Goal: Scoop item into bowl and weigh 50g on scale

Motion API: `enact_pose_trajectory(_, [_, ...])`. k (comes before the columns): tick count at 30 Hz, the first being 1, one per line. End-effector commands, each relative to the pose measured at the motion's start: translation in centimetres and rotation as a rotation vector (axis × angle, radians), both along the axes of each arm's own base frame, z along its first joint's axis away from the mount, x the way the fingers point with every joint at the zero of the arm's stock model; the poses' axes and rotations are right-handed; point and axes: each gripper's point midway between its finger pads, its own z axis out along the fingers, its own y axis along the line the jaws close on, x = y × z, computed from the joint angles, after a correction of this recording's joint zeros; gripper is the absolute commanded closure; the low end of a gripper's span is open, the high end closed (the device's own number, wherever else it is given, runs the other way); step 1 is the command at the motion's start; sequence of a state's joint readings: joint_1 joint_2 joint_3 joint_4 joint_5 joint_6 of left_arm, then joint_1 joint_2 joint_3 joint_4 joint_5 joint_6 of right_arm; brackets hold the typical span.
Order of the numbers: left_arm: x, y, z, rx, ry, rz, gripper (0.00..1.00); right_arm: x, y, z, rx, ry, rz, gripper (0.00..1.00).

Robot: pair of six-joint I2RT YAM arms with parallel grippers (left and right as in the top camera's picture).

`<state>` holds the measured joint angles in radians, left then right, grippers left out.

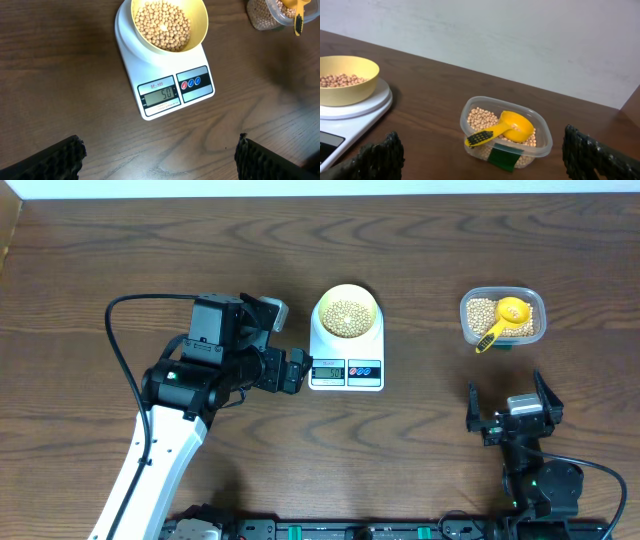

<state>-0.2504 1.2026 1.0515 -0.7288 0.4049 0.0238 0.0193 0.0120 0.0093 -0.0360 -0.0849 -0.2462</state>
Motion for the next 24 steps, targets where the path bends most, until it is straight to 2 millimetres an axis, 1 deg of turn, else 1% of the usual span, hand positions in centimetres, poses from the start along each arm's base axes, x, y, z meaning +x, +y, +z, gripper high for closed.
enact_pose_trajectory(1, [0.11,0.18,0.02,0.008,-0.007,-0.001,0.02,-0.03,-0.07,-0.52,-0.04,0.013,-0.006,0.01])
enact_pose_trajectory(2, [0.11,0.18,0.02,0.008,-0.007,-0.001,0.02,-0.05,-0.1,-0.91,-0.035,0.029,-0.007,0.01])
enact_pose_trajectory(7, [0.11,0.18,0.02,0.008,-0.007,-0.001,0.02,-0.03,-0.46,-1.0,-0.029,0.034,-0.028,0.01])
enact_pose_trajectory(12, [0.11,0.18,0.02,0.008,-0.007,-0.001,0.02,-0.03,-0.45,-0.97,0.037,0.039,-0.031,0.01])
enact_pose_trajectory(19, [0.11,0.17,0.02,0.008,-0.007,-0.001,0.02,-0.03,-0.45,-0.98,0.035,0.039,-0.031,0.01])
enact_pose_trajectory(24, [0.11,0.18,0.02,0.008,-0.007,-0.001,0.02,-0.03,-0.39,-0.98,0.0,0.036,-0.026,0.01])
